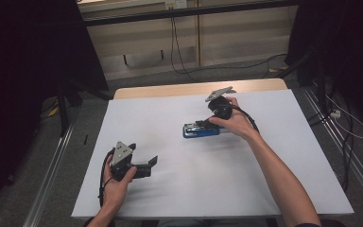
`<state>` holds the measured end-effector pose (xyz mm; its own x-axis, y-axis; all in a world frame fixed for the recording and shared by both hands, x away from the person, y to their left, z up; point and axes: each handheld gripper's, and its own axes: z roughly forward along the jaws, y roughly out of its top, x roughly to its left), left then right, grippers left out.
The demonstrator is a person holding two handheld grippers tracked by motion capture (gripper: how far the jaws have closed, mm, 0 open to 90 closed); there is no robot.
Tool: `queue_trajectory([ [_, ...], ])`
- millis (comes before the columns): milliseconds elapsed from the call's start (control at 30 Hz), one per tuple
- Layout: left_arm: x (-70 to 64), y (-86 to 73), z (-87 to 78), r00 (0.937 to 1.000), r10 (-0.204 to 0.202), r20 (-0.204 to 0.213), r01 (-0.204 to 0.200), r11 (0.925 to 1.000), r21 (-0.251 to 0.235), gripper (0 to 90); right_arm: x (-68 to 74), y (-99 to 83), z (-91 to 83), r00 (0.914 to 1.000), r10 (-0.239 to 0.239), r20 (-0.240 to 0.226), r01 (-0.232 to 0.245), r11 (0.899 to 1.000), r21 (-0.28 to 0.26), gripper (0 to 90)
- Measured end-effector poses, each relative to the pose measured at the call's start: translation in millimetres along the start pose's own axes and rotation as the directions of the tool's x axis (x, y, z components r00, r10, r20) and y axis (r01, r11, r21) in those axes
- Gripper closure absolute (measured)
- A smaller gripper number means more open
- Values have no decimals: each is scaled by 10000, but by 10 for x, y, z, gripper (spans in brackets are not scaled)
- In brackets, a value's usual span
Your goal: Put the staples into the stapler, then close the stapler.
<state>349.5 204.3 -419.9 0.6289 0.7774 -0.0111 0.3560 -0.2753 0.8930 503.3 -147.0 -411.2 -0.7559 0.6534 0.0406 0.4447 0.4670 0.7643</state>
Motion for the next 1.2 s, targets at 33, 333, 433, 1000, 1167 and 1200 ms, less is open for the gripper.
queue_trajectory([
  [33, -1, -1, -1, 10000, 25, -2, -25, 10000, 2, 41, -2, -3, -24, 9999, 137, 21, -136, 9997, -187, 70],
  [333, -9, -7, -1, 9999, 26, -124, -25, 10000, 56, 41, 41, -83, -134, 9973, 423, 608, -371, 9958, -841, 57],
  [433, -17, -1, 18, 9999, 29, -155, -29, 10000, -5, 41, 50, -129, -184, 9948, 642, 785, -555, 9925, -1085, 46],
  [1000, -37, 16, 40, 9989, 166, -446, -166, 9999, -11, 40, 145, -392, -314, 9824, 1223, 1413, -1005, 9832, -1523, 44],
  [1167, -38, 15, 59, 9988, 132, -462, -130, 9999, 49, 40, 162, -459, -352, 9781, 1359, 1579, -1122, 9823, -1500, 41],
  [1200, -35, 17, 63, 9991, 167, -402, -165, 9998, 57, 40, 162, -473, -364, 9782, 1329, 1597, -1086, 9824, -1521, 40],
])
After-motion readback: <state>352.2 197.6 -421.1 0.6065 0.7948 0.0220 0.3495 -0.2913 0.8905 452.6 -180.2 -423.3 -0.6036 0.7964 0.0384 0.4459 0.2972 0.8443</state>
